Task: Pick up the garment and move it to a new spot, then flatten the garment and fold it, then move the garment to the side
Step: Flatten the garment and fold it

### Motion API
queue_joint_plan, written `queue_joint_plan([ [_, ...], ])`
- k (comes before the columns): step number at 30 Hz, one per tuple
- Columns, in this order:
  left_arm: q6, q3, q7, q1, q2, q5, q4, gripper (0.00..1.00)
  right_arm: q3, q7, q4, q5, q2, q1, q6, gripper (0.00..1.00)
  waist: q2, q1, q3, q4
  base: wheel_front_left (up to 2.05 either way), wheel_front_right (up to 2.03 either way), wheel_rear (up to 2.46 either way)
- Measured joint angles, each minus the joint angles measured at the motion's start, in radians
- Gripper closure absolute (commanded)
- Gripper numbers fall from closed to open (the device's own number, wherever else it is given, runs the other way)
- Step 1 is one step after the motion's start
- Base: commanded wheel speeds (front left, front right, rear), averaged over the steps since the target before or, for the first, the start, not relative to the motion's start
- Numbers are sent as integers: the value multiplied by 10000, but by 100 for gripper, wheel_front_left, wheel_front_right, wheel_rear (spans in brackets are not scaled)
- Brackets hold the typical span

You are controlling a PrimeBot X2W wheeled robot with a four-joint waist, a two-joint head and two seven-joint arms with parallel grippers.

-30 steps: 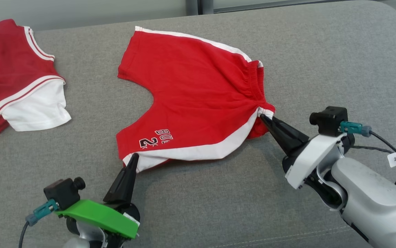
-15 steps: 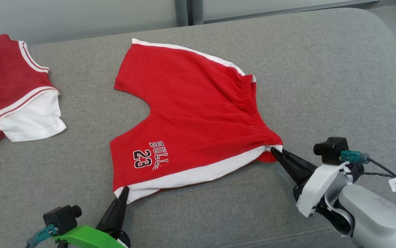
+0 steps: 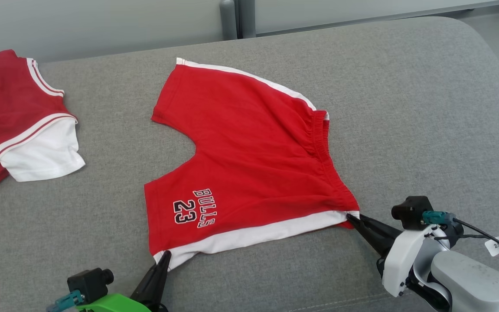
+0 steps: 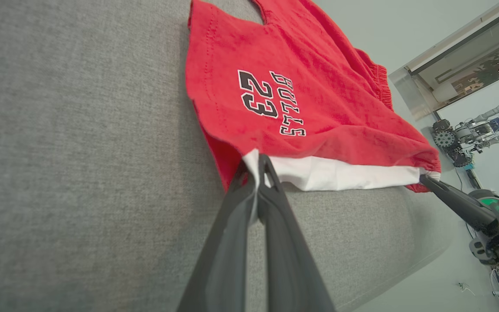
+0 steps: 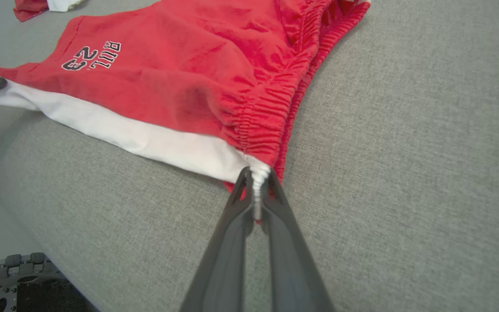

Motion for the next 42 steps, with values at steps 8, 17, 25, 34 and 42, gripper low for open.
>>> queue_joint_plan([
  [8,-4,-151,-259,-6,251,-157,251,100,-224,0,79,10,31,-3,0,100,0,0,-52,-34,0,0,0],
  [17,-8,-336,-366,-31,278,-165,546,100,-359,-2,151,17,134,-3,0,86,0,0,-96,-62,0,0,0],
  [25,-8,-552,-500,-174,278,-263,784,76,-359,-2,232,19,288,16,0,16,0,0,-190,-77,0,0,0],
  [34,-8,-564,-617,-167,330,-594,1026,0,-407,-27,307,35,182,450,0,0,0,0,-477,-118,0,0,0],
  [42,-8,-259,-809,-35,662,-570,982,0,-1049,-27,341,35,-59,778,0,0,0,0,-686,-228,0,0,0],
])
